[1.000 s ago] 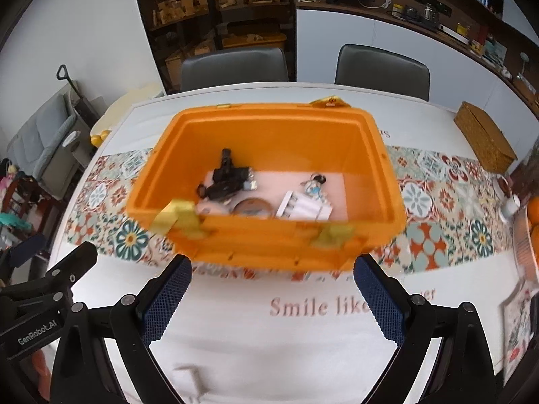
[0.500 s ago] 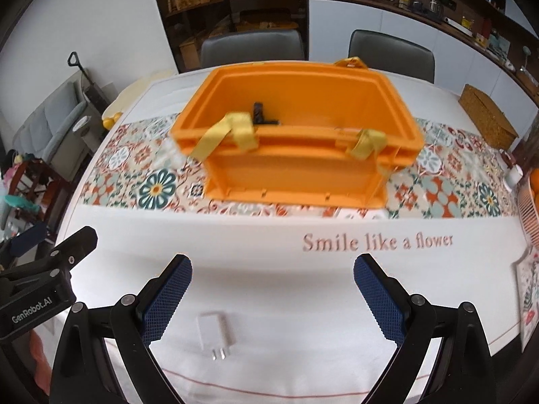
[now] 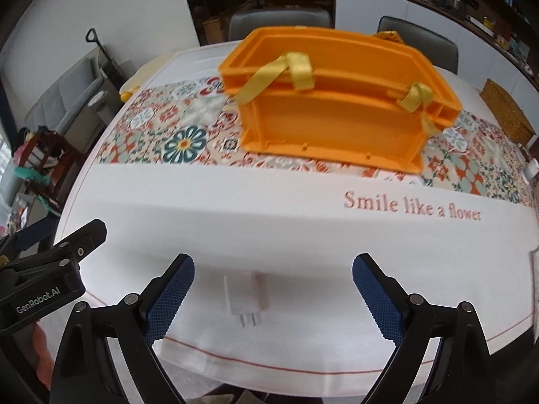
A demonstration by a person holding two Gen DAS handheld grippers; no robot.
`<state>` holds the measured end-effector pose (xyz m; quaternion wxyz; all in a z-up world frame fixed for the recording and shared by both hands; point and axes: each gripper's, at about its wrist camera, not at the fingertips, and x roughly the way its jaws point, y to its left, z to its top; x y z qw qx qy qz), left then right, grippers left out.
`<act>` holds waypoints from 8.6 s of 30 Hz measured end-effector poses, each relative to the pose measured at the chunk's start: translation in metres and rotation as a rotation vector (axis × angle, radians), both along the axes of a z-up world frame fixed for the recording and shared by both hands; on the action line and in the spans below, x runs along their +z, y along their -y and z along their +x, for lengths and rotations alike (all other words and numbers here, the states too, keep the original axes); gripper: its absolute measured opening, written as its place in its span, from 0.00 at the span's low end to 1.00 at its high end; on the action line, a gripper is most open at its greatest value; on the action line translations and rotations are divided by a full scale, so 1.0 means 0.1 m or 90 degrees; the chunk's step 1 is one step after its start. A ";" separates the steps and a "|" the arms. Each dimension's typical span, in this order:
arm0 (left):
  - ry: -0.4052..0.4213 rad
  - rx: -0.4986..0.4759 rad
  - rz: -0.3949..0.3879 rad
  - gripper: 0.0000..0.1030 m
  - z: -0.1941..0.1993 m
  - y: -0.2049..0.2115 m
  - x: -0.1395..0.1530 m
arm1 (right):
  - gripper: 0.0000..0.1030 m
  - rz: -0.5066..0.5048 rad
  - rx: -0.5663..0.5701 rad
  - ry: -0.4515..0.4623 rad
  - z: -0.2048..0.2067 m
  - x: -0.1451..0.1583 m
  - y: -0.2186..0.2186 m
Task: Organize rigid objects
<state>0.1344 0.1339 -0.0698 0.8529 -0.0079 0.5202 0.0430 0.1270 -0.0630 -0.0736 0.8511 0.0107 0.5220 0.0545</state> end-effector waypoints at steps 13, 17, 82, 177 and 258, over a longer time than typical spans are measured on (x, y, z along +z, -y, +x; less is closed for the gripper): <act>-0.067 0.015 0.013 1.00 -0.12 -0.10 -0.44 | 0.82 -0.005 0.036 -0.067 -0.06 -0.48 -0.25; -0.083 0.020 0.019 1.00 -0.15 -0.11 -0.55 | 0.80 -0.011 0.044 -0.084 -0.05 -0.62 -0.30; -0.040 -0.051 0.017 1.00 0.30 0.38 -0.29 | 0.36 0.011 0.018 -0.029 0.21 -0.22 0.10; 0.055 -0.008 0.056 1.00 2.54 1.46 0.33 | 0.53 0.023 0.015 -0.073 2.94 -0.05 1.10; 0.150 -0.144 0.004 1.00 0.03 1.09 1.14 | 0.86 -0.052 -0.157 0.135 -0.29 1.25 1.05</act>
